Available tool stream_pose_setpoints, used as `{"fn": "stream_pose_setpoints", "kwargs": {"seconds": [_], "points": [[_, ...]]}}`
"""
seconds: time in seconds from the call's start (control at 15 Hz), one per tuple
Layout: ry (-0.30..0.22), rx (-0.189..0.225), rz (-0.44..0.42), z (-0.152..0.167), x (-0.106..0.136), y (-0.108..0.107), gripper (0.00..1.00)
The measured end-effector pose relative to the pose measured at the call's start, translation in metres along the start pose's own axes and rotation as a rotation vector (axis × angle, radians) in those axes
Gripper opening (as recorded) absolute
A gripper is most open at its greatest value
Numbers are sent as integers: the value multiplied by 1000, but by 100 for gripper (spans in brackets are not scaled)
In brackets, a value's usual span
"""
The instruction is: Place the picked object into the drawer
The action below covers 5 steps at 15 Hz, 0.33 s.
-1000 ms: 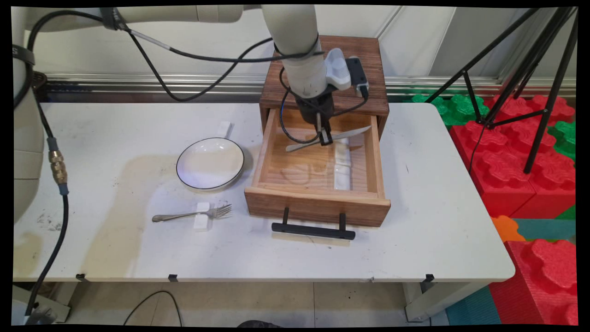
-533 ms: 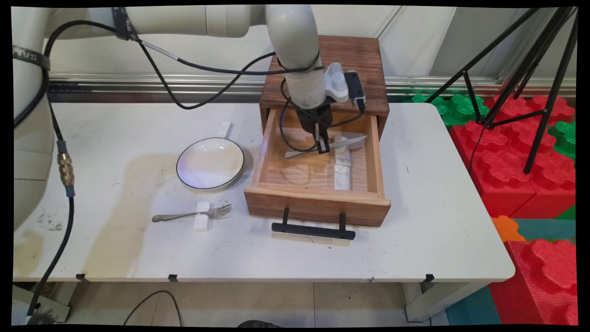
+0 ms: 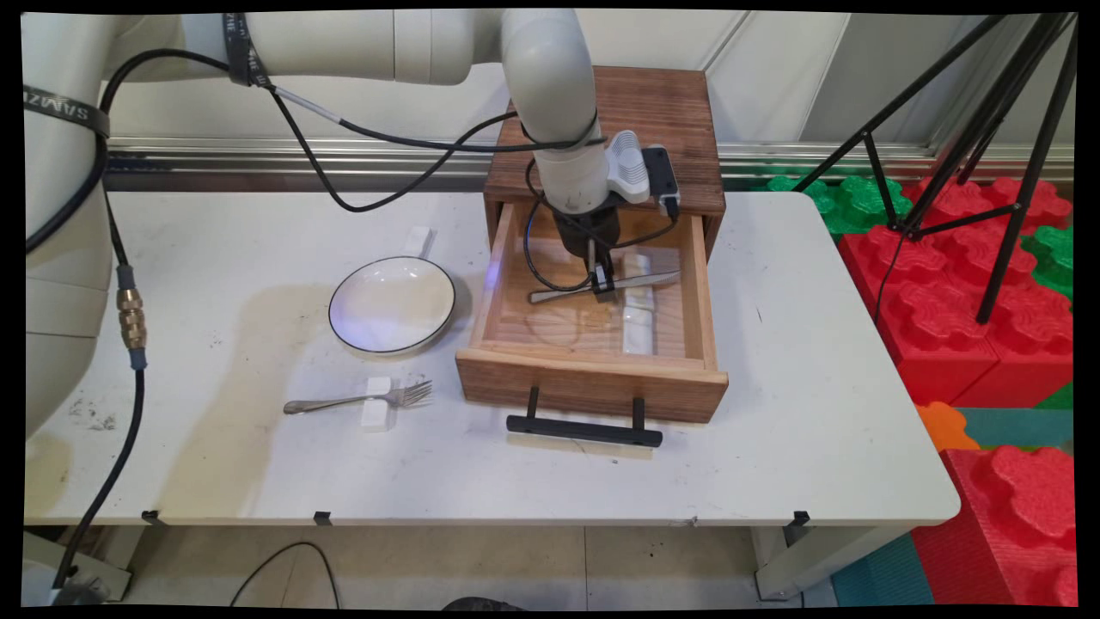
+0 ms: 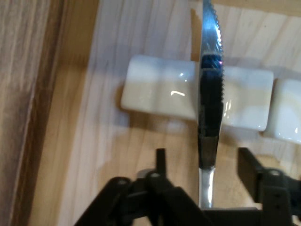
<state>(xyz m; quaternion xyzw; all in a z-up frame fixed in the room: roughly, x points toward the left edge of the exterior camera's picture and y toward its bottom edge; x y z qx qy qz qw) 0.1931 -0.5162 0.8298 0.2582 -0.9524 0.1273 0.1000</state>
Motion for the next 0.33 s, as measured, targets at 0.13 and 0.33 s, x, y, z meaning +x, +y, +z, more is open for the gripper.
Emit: {"fn": "stream_pose_setpoints", "kwargs": {"seconds": [0.13,0.33], "points": [[4,3,4,2,0,0,100],[8,11,12,1,-2,0,100]]}}
